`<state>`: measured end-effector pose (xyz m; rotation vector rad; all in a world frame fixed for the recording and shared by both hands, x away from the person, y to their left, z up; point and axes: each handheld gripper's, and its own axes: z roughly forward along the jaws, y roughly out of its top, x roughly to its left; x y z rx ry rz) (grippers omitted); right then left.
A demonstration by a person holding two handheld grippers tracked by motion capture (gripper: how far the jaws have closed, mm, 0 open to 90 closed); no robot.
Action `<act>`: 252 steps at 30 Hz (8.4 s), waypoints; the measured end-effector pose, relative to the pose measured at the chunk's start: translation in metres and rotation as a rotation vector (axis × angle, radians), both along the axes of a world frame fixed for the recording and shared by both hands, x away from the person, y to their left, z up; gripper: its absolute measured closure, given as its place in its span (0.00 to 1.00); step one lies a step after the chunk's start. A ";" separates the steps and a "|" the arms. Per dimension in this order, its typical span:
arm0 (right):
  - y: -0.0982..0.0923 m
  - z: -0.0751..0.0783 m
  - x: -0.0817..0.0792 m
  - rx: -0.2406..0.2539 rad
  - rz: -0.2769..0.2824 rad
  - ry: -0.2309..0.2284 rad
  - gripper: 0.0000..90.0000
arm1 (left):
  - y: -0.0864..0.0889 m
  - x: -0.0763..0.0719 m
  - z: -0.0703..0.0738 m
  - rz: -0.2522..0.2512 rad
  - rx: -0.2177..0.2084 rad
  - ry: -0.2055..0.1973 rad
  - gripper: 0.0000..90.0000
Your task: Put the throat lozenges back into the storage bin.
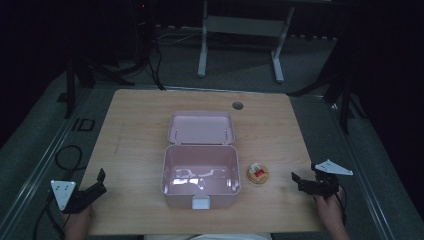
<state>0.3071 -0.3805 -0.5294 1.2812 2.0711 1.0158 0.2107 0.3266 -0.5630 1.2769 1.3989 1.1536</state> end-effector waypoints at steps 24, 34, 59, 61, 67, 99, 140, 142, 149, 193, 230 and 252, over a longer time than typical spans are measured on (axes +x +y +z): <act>0.018 0.044 0.030 -0.312 0.172 0.545 0.16 | 0.000 0.000 0.000 0.000 0.001 0.005 0.03; 0.031 0.048 0.029 -0.513 0.300 0.811 0.15 | 0.000 0.000 0.000 0.002 0.001 0.005 0.03; 0.057 0.047 0.040 -0.625 0.437 0.908 0.15 | 0.000 0.000 0.000 -0.002 0.001 0.002 0.03; 0.062 0.046 0.043 -0.627 0.440 0.905 0.15 | 0.000 0.000 0.000 -0.002 0.001 0.002 0.03; 0.081 0.039 0.053 -0.638 0.474 0.901 0.15 | 0.000 0.000 0.000 -0.002 0.000 0.002 0.03; 0.187 0.025 0.098 -0.654 0.550 0.800 0.15 | 0.001 -0.001 0.000 -0.013 -0.003 -0.004 0.03; 0.180 0.051 0.071 -0.857 0.894 0.716 0.23 | 0.000 0.000 0.000 -0.012 0.001 0.000 0.03; 0.181 0.053 0.066 -0.866 0.940 0.706 0.23 | 0.000 0.000 0.000 -0.012 0.001 0.001 0.03; 0.182 0.060 0.050 -0.924 1.032 0.641 0.23 | 0.000 0.000 0.000 -0.012 0.002 0.001 0.03; 0.197 0.233 0.043 -0.901 0.891 0.585 0.23 | 0.000 0.000 0.000 -0.009 0.001 0.000 0.03; 0.321 0.188 0.034 -0.905 1.125 0.576 0.23 | 0.001 -0.001 0.000 -0.010 -0.007 -0.002 0.03; 0.321 0.113 0.043 -0.861 1.131 0.629 0.23 | 0.001 0.000 0.000 -0.011 -0.006 0.000 0.03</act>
